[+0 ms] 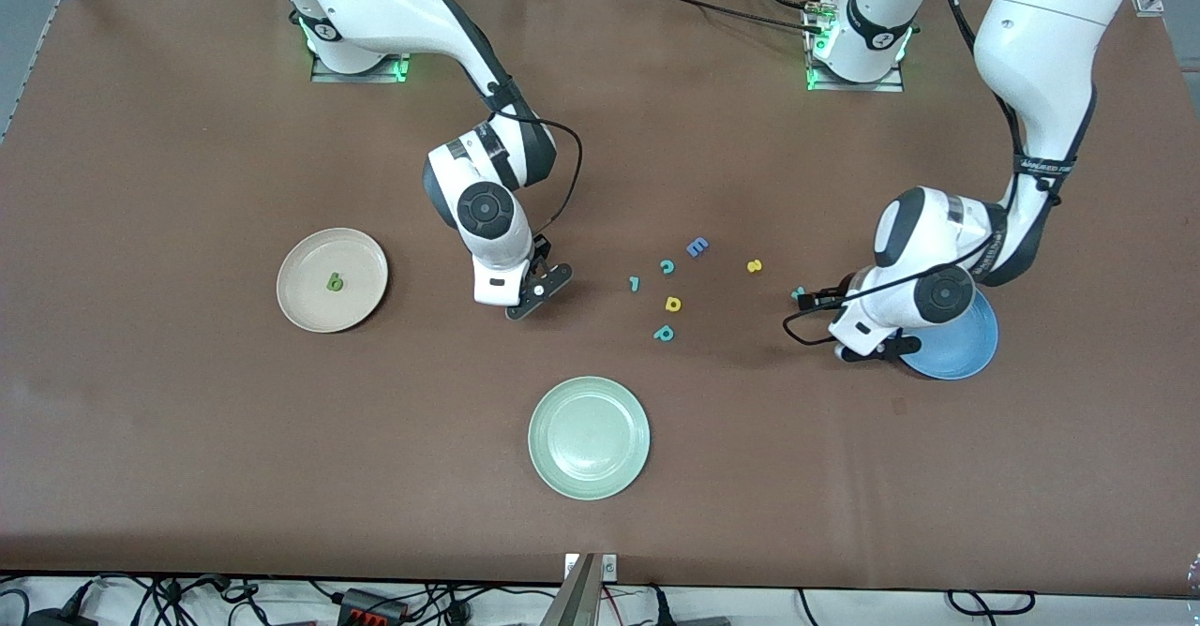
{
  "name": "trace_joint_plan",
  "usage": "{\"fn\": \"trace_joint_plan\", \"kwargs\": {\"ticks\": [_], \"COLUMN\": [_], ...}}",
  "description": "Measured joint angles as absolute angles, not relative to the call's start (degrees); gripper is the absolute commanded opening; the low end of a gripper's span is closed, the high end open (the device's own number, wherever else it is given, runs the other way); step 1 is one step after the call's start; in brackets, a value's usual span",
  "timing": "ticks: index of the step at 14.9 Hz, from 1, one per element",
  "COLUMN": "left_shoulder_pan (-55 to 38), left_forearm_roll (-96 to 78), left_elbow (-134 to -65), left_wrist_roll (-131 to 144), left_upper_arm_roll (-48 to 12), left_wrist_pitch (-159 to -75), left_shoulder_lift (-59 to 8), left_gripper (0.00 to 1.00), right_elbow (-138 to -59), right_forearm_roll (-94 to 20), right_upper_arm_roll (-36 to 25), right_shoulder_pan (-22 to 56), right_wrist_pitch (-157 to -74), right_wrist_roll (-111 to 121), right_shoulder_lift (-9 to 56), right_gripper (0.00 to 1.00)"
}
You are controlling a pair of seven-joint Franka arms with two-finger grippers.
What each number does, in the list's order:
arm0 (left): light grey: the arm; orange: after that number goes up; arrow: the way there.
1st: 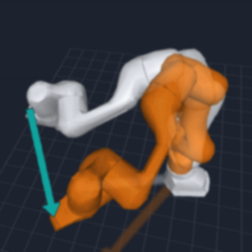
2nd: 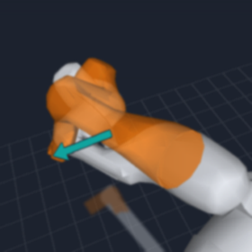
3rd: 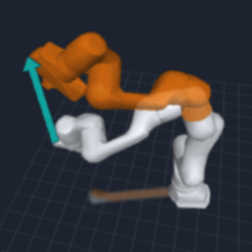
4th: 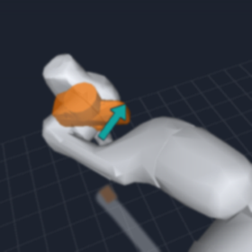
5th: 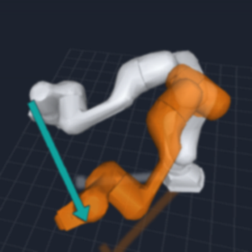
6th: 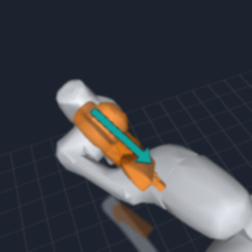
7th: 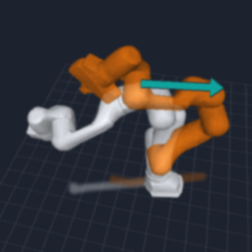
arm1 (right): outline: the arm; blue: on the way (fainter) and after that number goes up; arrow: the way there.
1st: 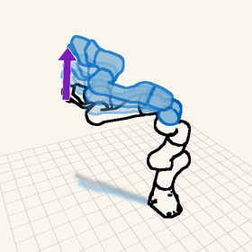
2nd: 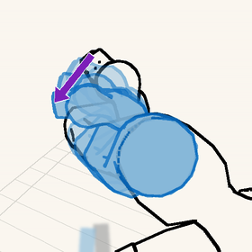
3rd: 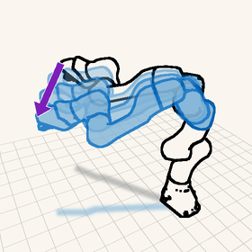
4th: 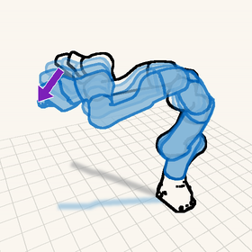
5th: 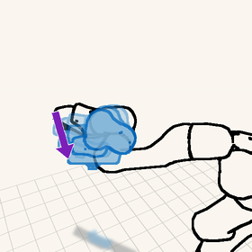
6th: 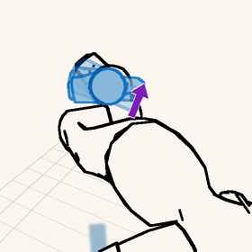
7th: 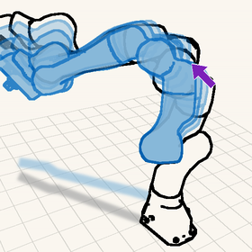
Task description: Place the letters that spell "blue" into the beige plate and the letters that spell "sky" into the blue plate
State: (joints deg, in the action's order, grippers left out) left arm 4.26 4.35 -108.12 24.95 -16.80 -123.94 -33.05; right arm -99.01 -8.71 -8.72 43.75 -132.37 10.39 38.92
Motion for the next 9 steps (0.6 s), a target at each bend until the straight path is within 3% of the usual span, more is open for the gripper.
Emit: {"fn": "trace_joint_plan", "kwargs": {"ticks": [2,5,9], "left_shoulder_pan": [4.26,4.19,4.17], "left_forearm_roll": [4.35,4.35,4.35], "left_elbow": [-110.2,-111.96,-113.17], "left_wrist_roll": [25.82,25.99,26.11], "left_upper_arm_roll": [-17.16,-17.45,-17.53], "left_wrist_pitch": [-127.17,-130.5,-133.56], "left_shoulder_lift": [-33.07,-33.06,-33.06], "left_gripper": [1.0,0.81,0.71], "right_elbow": [-98.91,-98.82,-98.82], "right_forearm_roll": [-8.67,-6.94,-4.85], "right_upper_arm_roll": [-8.72,-8.73,-8.83], "right_shoulder_pan": [43.8,43.83,43.83], "right_wrist_pitch": [-132.75,-132.85,-133.27], "right_wrist_roll": [10.69,11.27,11.33], "right_shoulder_lift": [39.07,39.33,39.65], "right_gripper": [0.44,0.42,0.41]}}
